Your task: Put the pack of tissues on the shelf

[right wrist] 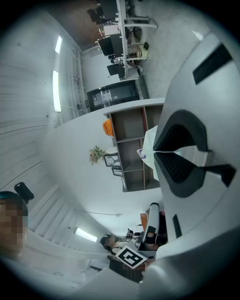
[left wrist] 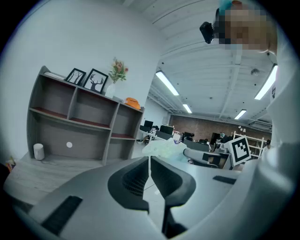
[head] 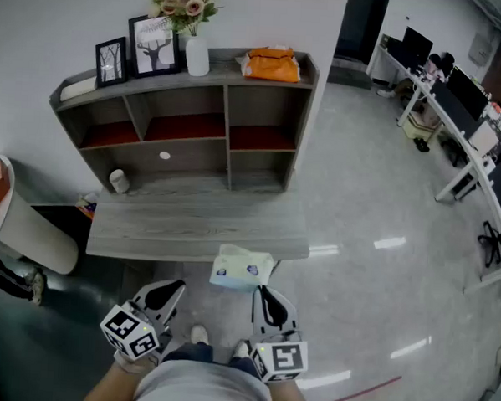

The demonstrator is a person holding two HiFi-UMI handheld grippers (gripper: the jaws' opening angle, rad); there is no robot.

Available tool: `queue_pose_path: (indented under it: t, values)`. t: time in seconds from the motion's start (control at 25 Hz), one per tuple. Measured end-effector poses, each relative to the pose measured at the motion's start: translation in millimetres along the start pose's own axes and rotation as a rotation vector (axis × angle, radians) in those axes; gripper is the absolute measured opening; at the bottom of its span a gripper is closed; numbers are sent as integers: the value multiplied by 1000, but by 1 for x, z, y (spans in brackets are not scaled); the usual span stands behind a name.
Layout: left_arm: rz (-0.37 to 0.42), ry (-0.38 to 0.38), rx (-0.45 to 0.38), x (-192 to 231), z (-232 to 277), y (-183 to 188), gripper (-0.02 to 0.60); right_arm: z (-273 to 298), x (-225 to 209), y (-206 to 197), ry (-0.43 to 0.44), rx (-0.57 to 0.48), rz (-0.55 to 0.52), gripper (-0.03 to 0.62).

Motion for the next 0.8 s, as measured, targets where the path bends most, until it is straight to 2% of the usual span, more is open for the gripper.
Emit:
queue_pose_path:
  t: [0.12, 0.32, 0.8]
  values:
    - [18, -18, 11, 7, -5, 8, 26, 4, 12, 4, -13, 1, 0, 23]
    - [0, -40, 5, 25, -16, 15, 26, 18, 31, 4, -22, 7, -15, 23]
    - [-32, -118, 1, 105, -34, 24, 26, 77, 79, -21, -109, 34, 6, 23]
Point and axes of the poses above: the fingertips, and each gripper's own axes: z forward along the fingers, x to its left, y out of its top, the point moved 2 cm from there along -z, backward along the fingers, and after that the axes turned 10 degrees about -x, right-handed, at the moved point
